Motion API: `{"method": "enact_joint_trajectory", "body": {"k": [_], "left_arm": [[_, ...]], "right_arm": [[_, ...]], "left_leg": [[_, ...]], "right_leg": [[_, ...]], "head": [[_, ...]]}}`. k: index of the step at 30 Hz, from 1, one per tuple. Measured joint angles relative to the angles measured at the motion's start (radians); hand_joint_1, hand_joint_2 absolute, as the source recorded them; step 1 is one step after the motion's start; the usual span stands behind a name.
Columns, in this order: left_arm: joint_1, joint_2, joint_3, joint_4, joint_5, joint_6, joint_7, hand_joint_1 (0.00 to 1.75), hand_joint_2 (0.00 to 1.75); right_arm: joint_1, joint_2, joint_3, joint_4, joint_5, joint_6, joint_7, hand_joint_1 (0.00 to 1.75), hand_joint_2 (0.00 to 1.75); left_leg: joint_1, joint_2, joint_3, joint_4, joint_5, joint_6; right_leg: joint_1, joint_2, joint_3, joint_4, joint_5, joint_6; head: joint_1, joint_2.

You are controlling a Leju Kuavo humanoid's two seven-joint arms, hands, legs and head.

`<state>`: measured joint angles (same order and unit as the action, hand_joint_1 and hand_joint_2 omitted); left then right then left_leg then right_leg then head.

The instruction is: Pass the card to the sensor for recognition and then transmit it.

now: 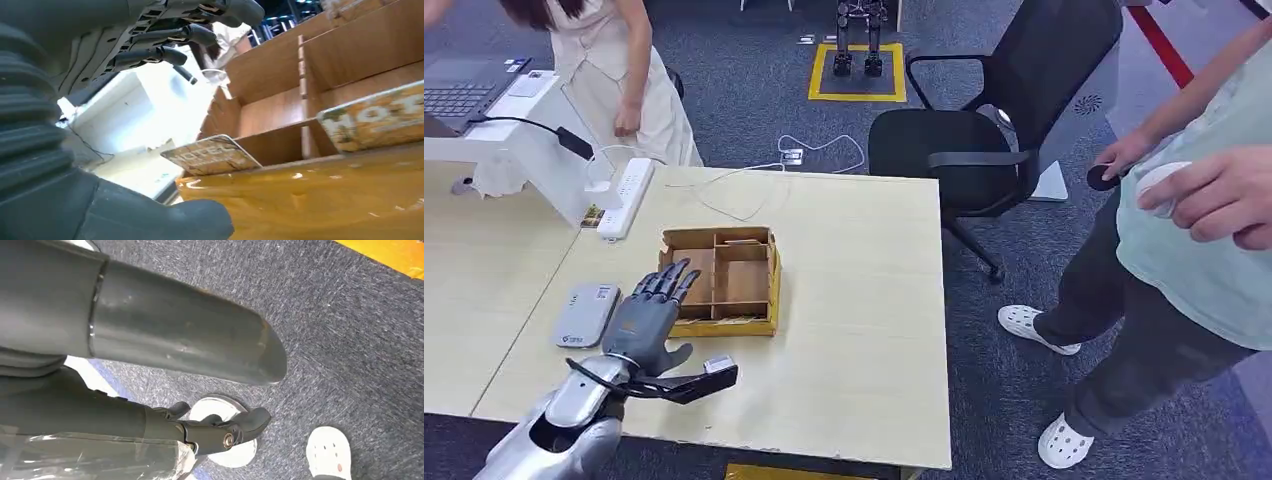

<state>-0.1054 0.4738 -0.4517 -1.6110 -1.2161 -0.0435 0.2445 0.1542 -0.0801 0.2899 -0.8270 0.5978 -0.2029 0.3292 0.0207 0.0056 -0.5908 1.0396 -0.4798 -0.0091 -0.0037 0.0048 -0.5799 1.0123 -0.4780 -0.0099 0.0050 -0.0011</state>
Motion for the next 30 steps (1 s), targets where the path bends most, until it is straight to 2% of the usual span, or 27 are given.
{"method": "enact_joint_trajectory", "body": {"k": [11,12,13,14,15,16,30], "left_arm": [[0.0,-0.004,0.013,0.011,-0.014,-0.001,0.008,0.0,1.75],[0.0,-0.004,0.014,0.013,-0.014,-0.001,0.008,0.12,1.75],[0.0,-0.004,0.015,0.013,-0.014,-0.002,0.008,0.63,1.75],[0.0,-0.005,0.018,0.015,-0.013,-0.007,0.008,1.5,1.75],[0.0,-0.006,0.019,0.015,-0.011,-0.011,0.005,1.59,1.75],[0.0,-0.007,0.021,0.016,-0.007,-0.018,0.002,1.75,1.75],[0.001,-0.007,0.024,0.024,0.004,-0.023,-0.007,1.75,1.75]], "right_arm": [[0.0,0.007,-0.015,0.0,0.006,0.004,-0.001,0.0,0.0],[0.001,0.007,-0.016,0.0,0.006,0.004,-0.001,0.0,0.0],[0.001,0.007,-0.018,0.0,0.006,0.004,-0.002,0.0,0.0],[0.001,0.008,-0.02,0.0,0.007,0.004,-0.004,0.0,0.0],[0.001,0.008,-0.022,0.0,0.009,0.004,-0.006,0.0,0.0],[0.001,0.009,-0.024,0.0,0.009,0.004,-0.008,0.0,0.0],[0.001,0.011,-0.029,0.0,0.014,0.009,-0.012,0.0,0.0]], "left_leg": [[0.0,0.0,0.0,0.0,0.0,0.0],[0.0,0.0,0.0,0.0,0.0,0.0],[0.0,0.0,0.0,0.0,0.0,0.0],[0.0,0.0,0.0,0.0,0.0,0.0],[0.0,0.0,0.0,0.0,0.0,0.0],[0.0,0.0,0.0,0.0,0.0,0.0],[0.0,0.0,0.0,0.0,0.0,0.0]], "right_leg": [[0.0,0.0,0.0,0.0,0.0,0.0],[0.0,0.0,0.0,0.0,0.0,0.0],[0.0,0.0,0.0,0.0,0.0,0.0],[0.0,0.0,0.0,0.0,0.0,0.0],[0.0,0.0,0.0,0.0,0.0,0.0],[0.0,0.0,0.0,0.0,0.0,0.0],[0.0,0.0,0.0,0.0,0.0,0.0]], "head": [[0.0,0.0],[0.0,0.0],[0.0,0.0],[0.0,0.0],[0.0,0.0],[0.0,0.0],[0.0,0.0]]}}
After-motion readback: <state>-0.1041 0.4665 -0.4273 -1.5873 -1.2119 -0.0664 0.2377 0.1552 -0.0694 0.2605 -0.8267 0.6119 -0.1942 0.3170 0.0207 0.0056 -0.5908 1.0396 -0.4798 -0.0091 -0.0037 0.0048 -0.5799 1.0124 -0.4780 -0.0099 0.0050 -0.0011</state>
